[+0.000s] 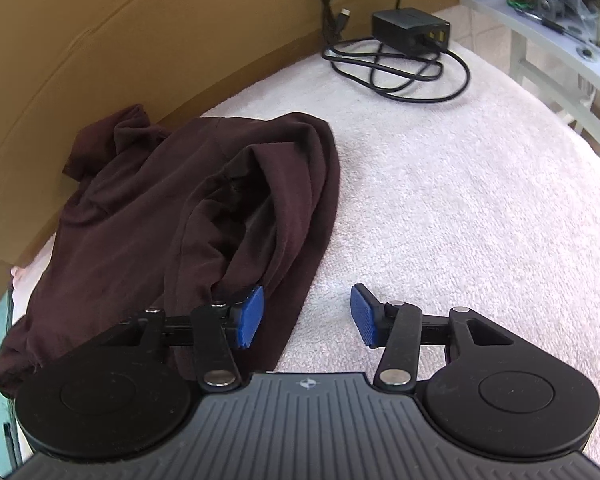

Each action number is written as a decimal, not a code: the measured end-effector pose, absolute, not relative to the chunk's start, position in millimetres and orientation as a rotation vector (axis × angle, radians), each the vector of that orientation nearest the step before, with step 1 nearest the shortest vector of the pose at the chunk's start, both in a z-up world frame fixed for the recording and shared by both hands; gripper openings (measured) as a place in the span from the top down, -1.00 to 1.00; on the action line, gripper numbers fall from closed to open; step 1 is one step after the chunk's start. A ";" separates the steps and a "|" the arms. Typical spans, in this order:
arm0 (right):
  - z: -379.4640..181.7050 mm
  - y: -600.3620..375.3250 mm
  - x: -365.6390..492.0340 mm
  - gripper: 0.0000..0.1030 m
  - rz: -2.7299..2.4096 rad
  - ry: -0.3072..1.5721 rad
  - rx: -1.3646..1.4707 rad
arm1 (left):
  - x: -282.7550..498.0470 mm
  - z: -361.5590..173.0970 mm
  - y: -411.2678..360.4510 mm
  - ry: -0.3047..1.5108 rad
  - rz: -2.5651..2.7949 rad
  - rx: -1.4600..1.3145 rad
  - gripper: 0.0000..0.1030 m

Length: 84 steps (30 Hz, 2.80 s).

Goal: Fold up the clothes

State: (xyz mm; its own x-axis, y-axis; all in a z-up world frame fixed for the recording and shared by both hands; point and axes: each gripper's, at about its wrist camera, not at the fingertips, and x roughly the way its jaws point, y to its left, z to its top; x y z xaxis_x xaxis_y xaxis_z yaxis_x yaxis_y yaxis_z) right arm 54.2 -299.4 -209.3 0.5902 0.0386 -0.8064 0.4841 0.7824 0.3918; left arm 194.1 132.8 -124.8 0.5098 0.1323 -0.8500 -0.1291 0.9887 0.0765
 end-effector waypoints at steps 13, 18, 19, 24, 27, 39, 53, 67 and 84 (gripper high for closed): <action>-213.2 -256.7 65.4 0.71 -0.228 0.887 0.485 | 188.3 -162.2 49.3 1.127 -0.117 0.032 -0.72; -202.0 -270.5 57.9 0.94 -0.238 0.870 0.540 | 188.3 -170.8 49.9 1.158 -0.133 0.020 -0.72; -197.0 -273.9 54.2 0.94 -0.251 0.860 0.532 | 189.2 -172.6 53.2 1.165 -0.128 0.013 -0.73; -172.7 -292.1 38.7 0.94 -0.381 0.795 0.420 | 191.7 -181.9 70.0 1.206 -0.085 -0.056 -0.73; -162.4 -307.2 34.5 0.94 -0.485 0.754 0.367 | 191.5 -185.8 78.2 1.223 -0.067 -0.088 -0.73; -167.2 -344.4 12.7 0.00 -0.690 0.745 0.436 | 177.8 -182.0 104.7 1.210 -0.084 -0.055 -0.73; -209.5 -270.4 11.9 -0.13 -0.452 0.965 0.529 | 162.4 -183.3 89.2 1.208 -0.221 -0.096 -0.73; -178.7 -283.5 2.1 0.95 -0.543 0.877 0.361 | 153.6 -199.4 82.2 1.267 -0.275 -0.074 -0.75; -154.5 -279.6 -38.4 -0.10 -0.602 0.928 0.183 | 149.3 -195.1 87.8 1.260 -0.309 -0.049 -0.76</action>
State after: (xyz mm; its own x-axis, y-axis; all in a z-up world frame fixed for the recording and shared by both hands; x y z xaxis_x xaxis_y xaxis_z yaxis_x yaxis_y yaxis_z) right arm -38.4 -279.6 -154.5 0.4499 -0.4068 -0.7950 0.5599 0.8220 -0.1038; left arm 149.3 87.8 -195.1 0.2702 -0.2560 -0.9281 0.2023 0.9576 -0.2052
